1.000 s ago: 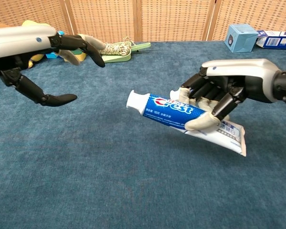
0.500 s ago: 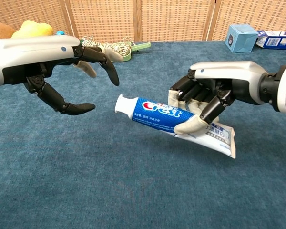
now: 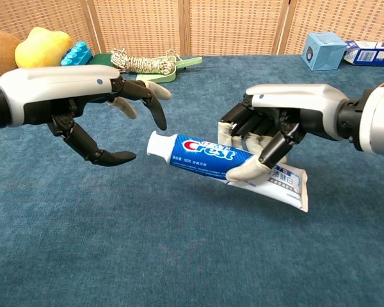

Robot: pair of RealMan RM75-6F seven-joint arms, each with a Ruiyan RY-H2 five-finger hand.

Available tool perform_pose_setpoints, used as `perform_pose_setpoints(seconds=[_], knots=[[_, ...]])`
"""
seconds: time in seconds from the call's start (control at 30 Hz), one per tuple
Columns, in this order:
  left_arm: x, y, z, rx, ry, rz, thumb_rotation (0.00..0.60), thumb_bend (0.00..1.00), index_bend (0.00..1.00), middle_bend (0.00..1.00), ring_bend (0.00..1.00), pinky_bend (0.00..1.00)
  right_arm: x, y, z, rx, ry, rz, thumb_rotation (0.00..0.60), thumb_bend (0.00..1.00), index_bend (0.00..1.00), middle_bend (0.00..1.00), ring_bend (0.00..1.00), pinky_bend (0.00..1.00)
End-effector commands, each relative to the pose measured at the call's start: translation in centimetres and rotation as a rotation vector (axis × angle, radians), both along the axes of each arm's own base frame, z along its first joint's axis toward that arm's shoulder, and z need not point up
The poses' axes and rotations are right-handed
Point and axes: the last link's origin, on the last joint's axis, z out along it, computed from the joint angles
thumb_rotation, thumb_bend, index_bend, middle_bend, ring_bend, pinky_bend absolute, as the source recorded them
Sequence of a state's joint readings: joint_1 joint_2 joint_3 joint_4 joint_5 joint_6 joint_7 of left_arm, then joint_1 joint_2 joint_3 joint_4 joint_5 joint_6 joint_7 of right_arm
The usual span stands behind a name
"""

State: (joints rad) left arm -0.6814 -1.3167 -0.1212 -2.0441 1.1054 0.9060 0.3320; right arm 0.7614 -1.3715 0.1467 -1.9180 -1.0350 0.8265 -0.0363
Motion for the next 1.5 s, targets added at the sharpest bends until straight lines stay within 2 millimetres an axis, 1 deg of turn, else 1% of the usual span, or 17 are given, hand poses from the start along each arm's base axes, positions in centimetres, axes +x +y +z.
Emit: perform_pose_setpoints(seconds=[0.03,0.07,0.2,0.43,0.53,0.83,0.93,1.23,1.5], knots=[[0.1,0.0,-0.1,0.002,0.001,0.000,0.600,0.33,0.31,0.03,0.02,0.15,0.3,-0.1,-0.1,-0.004,-0.006,-0.005,0.600,0.56,0.88,0.73,0.70,0.75],[0.1,0.1,-0.2,0.005,-0.002,-0.001,0.600,0.33,0.32,0.03,0.02,0.14,0.4,0.0,-0.1,-0.001,-0.011,-0.010,0.600,0.56,0.88,0.73,0.70,0.75],[0.2,0.2,-0.4,0.019,-0.007,-0.005,0.600,0.33,0.32,0.03,0.02,0.19,0.7,0.1,-0.1,0.005,-0.025,-0.021,0.600,0.56,0.88,0.73,0.70,0.75],[0.5,0.2,-0.7,0.034,-0.016,-0.011,0.600,0.32,0.33,0.04,0.03,0.17,1.1,0.3,-0.2,0.014,-0.031,-0.019,0.600,0.56,0.88,0.73,0.70,0.75],[0.6,0.2,-0.7,0.041,-0.022,-0.015,0.600,0.33,0.35,0.05,0.03,0.20,1.2,0.3,-0.2,0.018,-0.031,-0.020,0.600,0.56,0.88,0.73,0.70,0.75],[0.6,0.3,-0.8,0.052,-0.028,-0.012,0.600,0.33,0.42,0.06,0.05,0.22,1.0,0.3,-0.2,0.017,-0.022,-0.025,0.600,0.56,0.88,0.73,0.70,0.75],[0.7,0.3,-0.8,0.053,-0.029,-0.014,0.600,0.34,0.45,0.07,0.05,0.20,1.0,0.3,-0.2,0.019,-0.018,-0.028,0.600,0.56,0.88,0.73,0.70,0.75],[0.8,0.2,-1.0,0.050,-0.033,-0.019,0.600,0.38,0.49,0.09,0.06,0.23,0.7,0.1,0.0,0.016,-0.012,-0.041,0.600,0.56,0.88,0.73,0.70,0.75],[0.5,0.2,-0.5,0.066,-0.022,-0.016,0.600,0.38,0.52,0.10,0.06,0.23,0.0,-0.3,0.0,0.014,0.000,-0.065,0.600,0.56,0.88,0.73,0.70,0.76]])
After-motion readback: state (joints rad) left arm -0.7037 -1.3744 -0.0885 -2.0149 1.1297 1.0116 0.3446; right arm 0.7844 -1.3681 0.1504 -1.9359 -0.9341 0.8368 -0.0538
